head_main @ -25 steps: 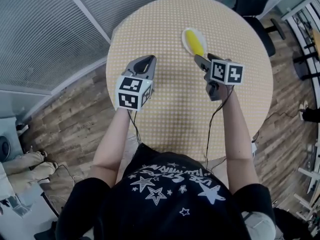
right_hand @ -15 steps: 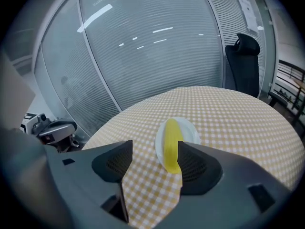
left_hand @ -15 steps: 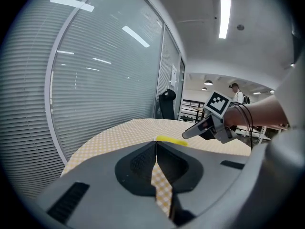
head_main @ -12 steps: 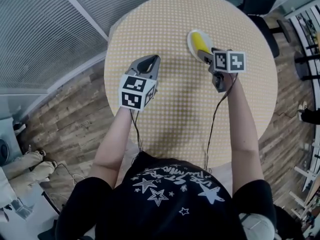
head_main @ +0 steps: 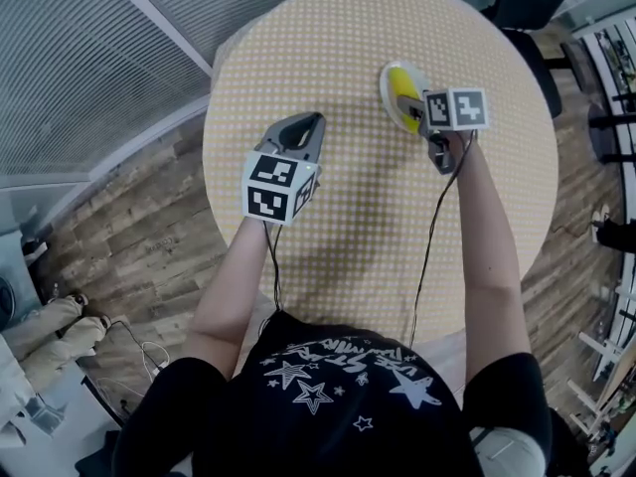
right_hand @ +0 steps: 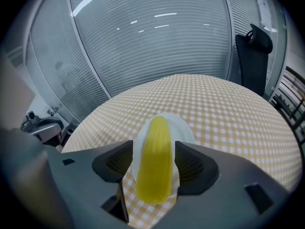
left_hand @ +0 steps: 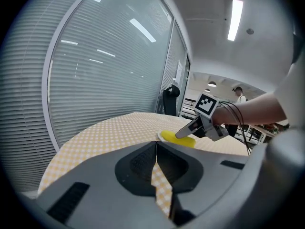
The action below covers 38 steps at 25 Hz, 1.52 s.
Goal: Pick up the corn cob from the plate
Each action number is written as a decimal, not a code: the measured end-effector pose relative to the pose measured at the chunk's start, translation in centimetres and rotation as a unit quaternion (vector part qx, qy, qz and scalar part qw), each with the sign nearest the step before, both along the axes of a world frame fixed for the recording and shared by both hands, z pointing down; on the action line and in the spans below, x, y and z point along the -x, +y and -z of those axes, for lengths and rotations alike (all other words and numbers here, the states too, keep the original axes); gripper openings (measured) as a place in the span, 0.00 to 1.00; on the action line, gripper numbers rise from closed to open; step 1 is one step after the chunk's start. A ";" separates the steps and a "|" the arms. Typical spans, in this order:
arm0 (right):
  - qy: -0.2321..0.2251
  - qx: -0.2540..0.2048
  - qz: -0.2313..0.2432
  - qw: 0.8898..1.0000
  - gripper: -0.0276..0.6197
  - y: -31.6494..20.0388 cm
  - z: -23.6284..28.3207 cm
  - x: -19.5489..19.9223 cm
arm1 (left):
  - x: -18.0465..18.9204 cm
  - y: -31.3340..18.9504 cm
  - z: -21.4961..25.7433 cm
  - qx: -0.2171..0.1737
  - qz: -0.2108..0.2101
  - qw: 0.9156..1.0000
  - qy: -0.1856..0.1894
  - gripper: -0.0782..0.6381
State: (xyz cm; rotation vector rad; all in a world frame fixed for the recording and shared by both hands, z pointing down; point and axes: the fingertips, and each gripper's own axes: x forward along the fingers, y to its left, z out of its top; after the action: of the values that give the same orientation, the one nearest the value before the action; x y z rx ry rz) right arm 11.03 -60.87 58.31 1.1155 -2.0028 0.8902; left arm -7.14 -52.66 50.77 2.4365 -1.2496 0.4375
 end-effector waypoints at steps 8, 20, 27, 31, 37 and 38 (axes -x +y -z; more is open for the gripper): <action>0.035 0.052 0.039 0.997 0.47 -1.3 -2.6 0.6 | -0.3 -0.7 -1.4 0.011 0.002 1.000 0.007 0.12; 0.069 0.078 0.049 0.993 0.47 -1.7 -4.3 1.2 | -1.0 -0.7 -2.2 0.019 -0.005 1.000 0.006 0.12; 0.073 0.085 0.055 0.992 0.46 -1.7 -4.5 1.0 | -1.1 -0.5 -2.8 0.026 -0.009 1.000 0.004 0.12; 0.110 0.080 0.097 0.986 0.45 -1.5 -4.9 0.9 | -1.1 -0.4 -2.9 0.026 -0.008 1.000 0.000 0.12; 0.111 0.046 0.098 0.988 0.45 -1.6 -4.7 1.1 | -1.2 0.4 -2.9 0.027 -0.008 1.000 -0.001 0.12; 0.112 0.036 0.094 0.989 0.45 -1.7 -4.5 0.8 | -1.4 0.4 -2.7 0.026 -0.009 1.000 -0.003 0.12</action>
State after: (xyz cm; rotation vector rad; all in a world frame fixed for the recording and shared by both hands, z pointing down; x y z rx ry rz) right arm 10.26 -62.57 62.85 0.9249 -1.8397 0.7014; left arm -5.79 -52.24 53.46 2.4071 -1.2042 0.4759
